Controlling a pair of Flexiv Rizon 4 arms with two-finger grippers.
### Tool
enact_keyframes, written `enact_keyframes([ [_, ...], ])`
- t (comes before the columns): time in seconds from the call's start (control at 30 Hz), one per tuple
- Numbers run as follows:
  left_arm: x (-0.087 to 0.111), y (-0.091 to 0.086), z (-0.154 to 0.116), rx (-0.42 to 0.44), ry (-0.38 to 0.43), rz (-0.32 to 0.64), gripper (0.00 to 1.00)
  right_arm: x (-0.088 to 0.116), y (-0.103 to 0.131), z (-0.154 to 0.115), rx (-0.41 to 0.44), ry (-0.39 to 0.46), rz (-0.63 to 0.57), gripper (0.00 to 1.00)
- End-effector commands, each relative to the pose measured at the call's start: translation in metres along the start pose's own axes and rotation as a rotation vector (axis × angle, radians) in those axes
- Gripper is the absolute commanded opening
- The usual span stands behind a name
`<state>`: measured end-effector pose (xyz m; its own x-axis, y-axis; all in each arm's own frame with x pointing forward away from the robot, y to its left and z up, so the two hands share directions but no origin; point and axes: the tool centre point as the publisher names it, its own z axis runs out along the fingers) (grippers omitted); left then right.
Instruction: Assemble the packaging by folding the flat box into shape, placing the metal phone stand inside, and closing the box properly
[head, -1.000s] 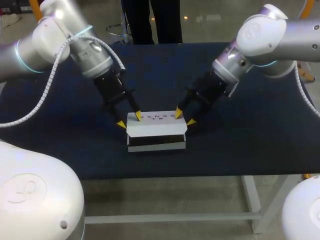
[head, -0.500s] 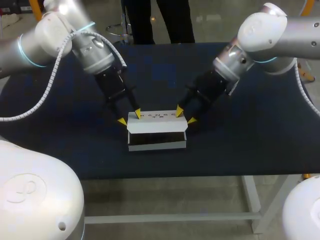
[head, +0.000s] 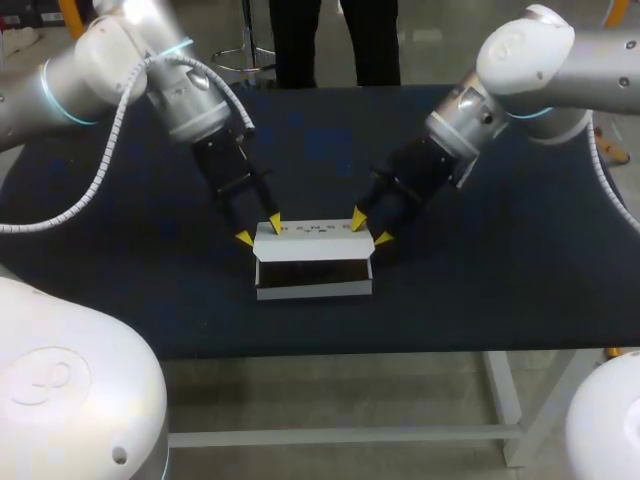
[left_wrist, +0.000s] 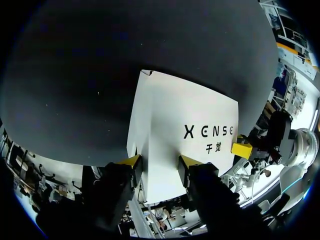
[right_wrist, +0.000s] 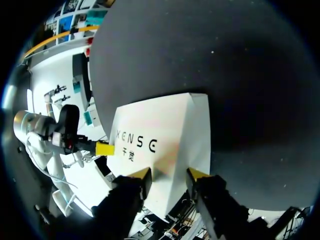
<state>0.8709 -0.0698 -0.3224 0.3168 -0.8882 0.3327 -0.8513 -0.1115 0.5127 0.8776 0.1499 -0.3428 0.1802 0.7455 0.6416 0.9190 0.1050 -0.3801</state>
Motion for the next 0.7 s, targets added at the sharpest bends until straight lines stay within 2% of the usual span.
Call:
enact_keyframes([
  [0.03,0.0045,-0.0029,-0.0006,-0.011,-0.012,-0.001,0.49,0.0038,0.0047,0.0001,0.017,0.001,-0.002,0.49],
  [0.7,0.0071,-0.0058,-0.0057,-0.068,-0.031,-0.018,0.45,0.01,0.0085,-0.0031,0.037,0.0,0.0,0.53],
])
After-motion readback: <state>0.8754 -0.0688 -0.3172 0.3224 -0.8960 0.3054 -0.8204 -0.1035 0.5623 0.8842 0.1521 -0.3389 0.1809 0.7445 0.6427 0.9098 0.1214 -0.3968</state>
